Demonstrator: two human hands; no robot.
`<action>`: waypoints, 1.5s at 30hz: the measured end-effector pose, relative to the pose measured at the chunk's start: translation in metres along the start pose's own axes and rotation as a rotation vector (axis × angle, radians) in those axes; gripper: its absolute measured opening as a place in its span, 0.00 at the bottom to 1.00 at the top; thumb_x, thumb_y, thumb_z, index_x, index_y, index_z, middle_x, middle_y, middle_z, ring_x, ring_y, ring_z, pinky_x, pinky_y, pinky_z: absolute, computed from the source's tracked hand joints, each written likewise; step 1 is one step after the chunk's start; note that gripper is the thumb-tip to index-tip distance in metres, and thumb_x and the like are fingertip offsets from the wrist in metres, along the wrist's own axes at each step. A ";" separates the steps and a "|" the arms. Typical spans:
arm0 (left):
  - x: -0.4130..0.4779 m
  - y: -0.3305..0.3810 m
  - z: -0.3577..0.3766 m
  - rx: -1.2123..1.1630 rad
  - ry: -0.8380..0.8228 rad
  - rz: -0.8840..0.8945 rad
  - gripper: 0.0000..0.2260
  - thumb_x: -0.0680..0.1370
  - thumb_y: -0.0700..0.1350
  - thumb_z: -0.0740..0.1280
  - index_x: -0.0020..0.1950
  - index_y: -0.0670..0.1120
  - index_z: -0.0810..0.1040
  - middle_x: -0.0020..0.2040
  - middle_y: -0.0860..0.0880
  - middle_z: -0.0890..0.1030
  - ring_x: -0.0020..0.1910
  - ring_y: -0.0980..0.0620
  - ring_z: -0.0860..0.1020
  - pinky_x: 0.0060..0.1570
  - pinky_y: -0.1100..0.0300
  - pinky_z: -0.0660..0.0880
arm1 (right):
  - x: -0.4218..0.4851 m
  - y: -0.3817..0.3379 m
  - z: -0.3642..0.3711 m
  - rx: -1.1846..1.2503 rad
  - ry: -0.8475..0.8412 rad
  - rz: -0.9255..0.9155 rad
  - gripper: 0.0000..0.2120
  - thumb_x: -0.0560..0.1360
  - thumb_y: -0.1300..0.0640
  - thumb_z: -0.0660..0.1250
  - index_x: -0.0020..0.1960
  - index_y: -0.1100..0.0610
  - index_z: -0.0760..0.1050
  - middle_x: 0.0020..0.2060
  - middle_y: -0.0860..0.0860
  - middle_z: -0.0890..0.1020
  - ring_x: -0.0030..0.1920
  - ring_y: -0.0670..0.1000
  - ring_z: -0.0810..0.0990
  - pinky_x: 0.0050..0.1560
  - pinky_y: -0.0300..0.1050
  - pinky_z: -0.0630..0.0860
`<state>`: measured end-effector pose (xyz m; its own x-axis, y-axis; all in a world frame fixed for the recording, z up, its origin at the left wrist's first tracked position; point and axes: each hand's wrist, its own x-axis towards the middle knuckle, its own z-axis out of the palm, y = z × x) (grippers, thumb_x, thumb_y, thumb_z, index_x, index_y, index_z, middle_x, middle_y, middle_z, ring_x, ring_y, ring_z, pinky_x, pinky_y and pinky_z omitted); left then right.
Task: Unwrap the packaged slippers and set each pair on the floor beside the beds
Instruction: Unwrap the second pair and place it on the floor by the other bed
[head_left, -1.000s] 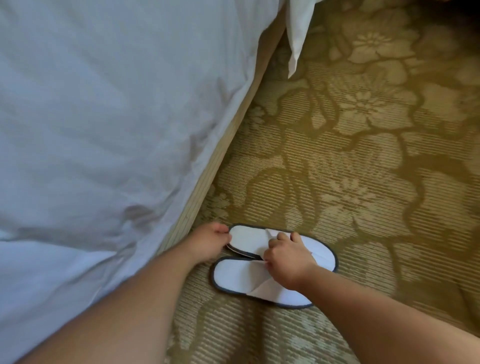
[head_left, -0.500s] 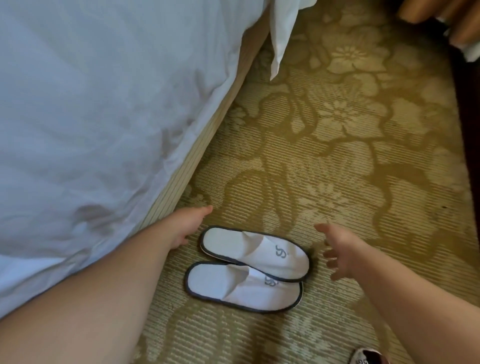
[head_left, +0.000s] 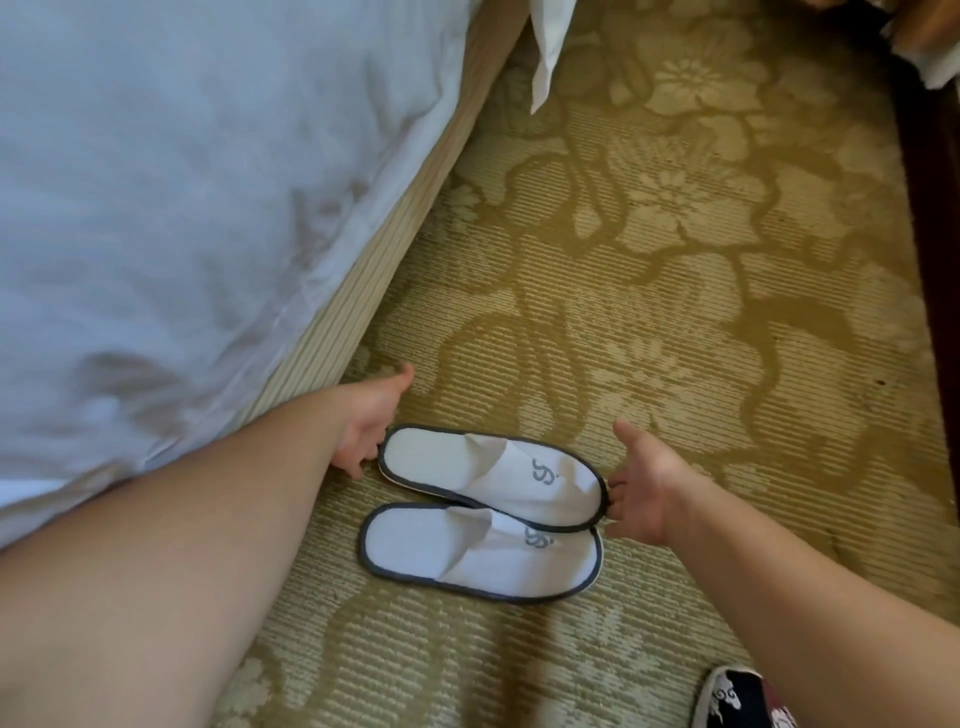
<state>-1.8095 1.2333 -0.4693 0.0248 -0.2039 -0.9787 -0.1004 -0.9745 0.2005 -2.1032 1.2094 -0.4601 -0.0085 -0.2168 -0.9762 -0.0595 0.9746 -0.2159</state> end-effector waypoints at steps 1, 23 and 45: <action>-0.001 0.000 0.000 -0.001 0.006 0.005 0.47 0.72 0.78 0.47 0.82 0.51 0.43 0.82 0.45 0.48 0.80 0.44 0.48 0.76 0.38 0.44 | -0.001 0.000 0.003 -0.008 -0.001 -0.013 0.41 0.79 0.34 0.55 0.80 0.59 0.49 0.77 0.60 0.61 0.63 0.62 0.74 0.54 0.59 0.73; -0.006 0.016 0.007 -0.105 0.277 0.253 0.37 0.79 0.70 0.49 0.81 0.48 0.55 0.78 0.44 0.63 0.77 0.44 0.61 0.74 0.45 0.56 | -0.008 -0.013 0.030 -0.136 0.037 -0.132 0.39 0.79 0.34 0.57 0.79 0.59 0.55 0.76 0.59 0.64 0.75 0.60 0.62 0.76 0.62 0.55; 0.013 0.010 -0.001 -0.078 0.369 0.212 0.41 0.75 0.74 0.49 0.81 0.51 0.55 0.79 0.44 0.62 0.76 0.43 0.62 0.74 0.45 0.59 | 0.004 -0.006 0.031 -0.131 0.169 -0.133 0.40 0.77 0.33 0.58 0.79 0.57 0.55 0.78 0.60 0.60 0.76 0.62 0.61 0.72 0.60 0.62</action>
<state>-1.8092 1.2208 -0.4797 0.3666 -0.4066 -0.8368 -0.0668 -0.9086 0.4123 -2.0718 1.2046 -0.4636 -0.1579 -0.3595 -0.9197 -0.2000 0.9237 -0.3267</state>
